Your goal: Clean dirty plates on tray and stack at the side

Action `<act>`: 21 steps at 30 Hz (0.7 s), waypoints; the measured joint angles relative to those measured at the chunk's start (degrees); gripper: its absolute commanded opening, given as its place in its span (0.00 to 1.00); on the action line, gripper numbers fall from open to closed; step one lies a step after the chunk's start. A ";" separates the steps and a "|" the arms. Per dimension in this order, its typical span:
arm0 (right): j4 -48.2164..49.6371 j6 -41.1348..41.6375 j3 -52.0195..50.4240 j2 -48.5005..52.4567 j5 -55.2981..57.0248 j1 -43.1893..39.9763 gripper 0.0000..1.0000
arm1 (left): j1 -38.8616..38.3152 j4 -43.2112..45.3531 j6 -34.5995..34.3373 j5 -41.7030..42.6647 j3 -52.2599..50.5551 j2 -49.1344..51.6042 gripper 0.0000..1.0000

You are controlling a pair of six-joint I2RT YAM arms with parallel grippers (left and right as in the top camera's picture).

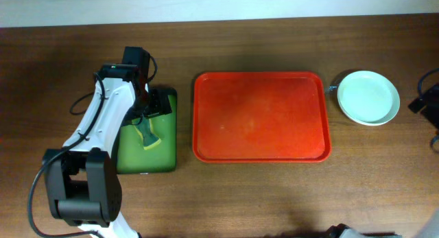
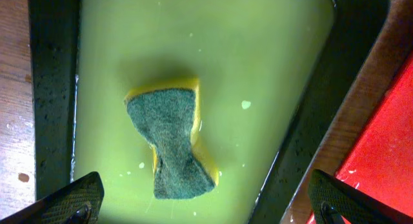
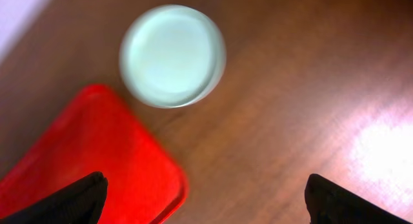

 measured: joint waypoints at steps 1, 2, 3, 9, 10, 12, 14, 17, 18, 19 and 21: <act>1.62 0.11 -1.05 -6.91 -1.49 3.43 0.98 | 0.00 0.00 0.00 -0.02 0.00 0.00 0.99; 3.41 0.20 -3.61 -15.45 -4.74 9.35 0.98 | 0.00 0.02 0.00 0.00 0.00 0.00 0.99; 2.82 0.20 -6.51 -19.39 -8.04 13.68 0.98 | 0.00 0.02 0.00 0.00 0.00 0.00 0.99; -4.42 0.35 -25.97 -29.24 -13.49 28.65 0.98 | 0.00 0.00 0.00 0.00 0.00 0.00 0.99; -5.09 0.31 -26.40 -28.55 -13.31 28.65 0.98 | 0.00 0.00 0.00 0.00 0.00 0.00 0.99; -5.16 -0.17 -26.53 -27.71 -11.89 28.76 0.99 | 0.00 0.00 0.00 0.00 0.00 0.00 0.99; -4.42 -2.14 -27.67 -28.02 -11.58 29.70 0.98 | 0.00 0.00 0.00 0.00 0.00 0.00 0.99; 11.91 -11.34 -38.62 -43.45 -13.25 33.31 0.98 | 0.02 0.00 0.00 0.04 0.02 0.00 0.99; 16.72 -13.25 -42.34 -49.94 -13.81 34.60 0.98 | 0.00 0.02 0.00 0.02 0.09 0.00 0.99; 24.06 -14.99 -47.74 -58.73 -14.10 35.89 0.98 | 0.02 -0.04 0.00 0.02 0.17 -0.04 0.99; 32.11 -16.57 -57.44 -69.55 -14.56 37.24 0.98 | 0.00 0.00 0.00 0.02 0.17 -0.04 0.99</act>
